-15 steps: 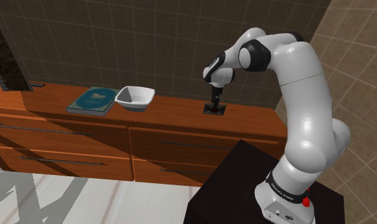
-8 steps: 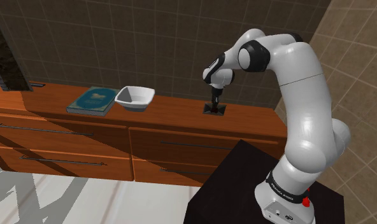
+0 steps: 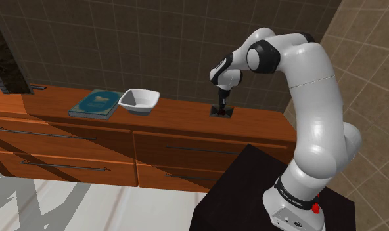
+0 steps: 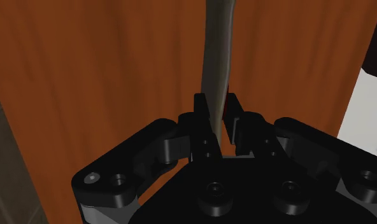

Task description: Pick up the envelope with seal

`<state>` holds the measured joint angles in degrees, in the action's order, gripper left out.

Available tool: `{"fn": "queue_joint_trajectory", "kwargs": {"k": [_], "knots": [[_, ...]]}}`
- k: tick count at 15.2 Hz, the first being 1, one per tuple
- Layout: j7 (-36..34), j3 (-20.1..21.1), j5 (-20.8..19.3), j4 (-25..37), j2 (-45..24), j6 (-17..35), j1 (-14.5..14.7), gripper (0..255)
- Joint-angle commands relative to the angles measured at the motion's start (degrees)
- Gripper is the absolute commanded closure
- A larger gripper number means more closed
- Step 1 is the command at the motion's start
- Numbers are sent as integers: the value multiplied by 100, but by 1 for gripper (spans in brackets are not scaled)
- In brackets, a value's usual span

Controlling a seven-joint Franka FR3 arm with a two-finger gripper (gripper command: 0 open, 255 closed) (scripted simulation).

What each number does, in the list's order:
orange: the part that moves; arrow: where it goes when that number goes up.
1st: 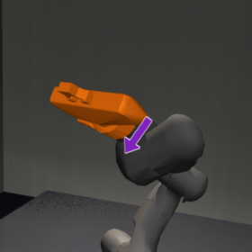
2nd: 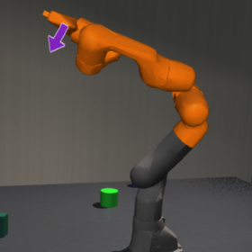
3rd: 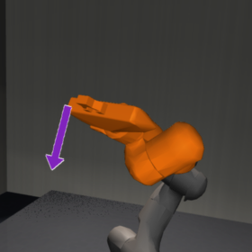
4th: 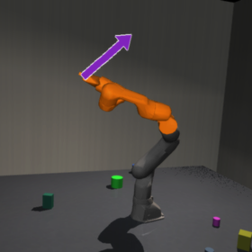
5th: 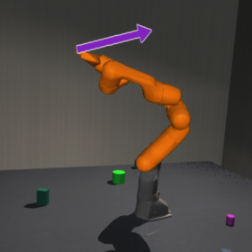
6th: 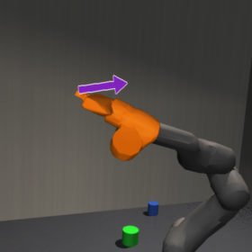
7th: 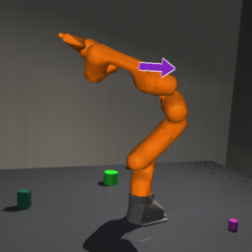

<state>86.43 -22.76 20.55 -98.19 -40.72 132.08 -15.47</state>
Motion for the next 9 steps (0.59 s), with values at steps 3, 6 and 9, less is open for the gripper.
{"fn": "queue_joint_trajectory", "kwargs": {"k": [3, 6, 9], "knots": [[-49, -76, -88, -15, 207, -186, 52, 255], [-89, -132, -157, -16, 360, -333, 91, 255], [-130, -185, -226, -6, 507, -484, 127, 255]]}}
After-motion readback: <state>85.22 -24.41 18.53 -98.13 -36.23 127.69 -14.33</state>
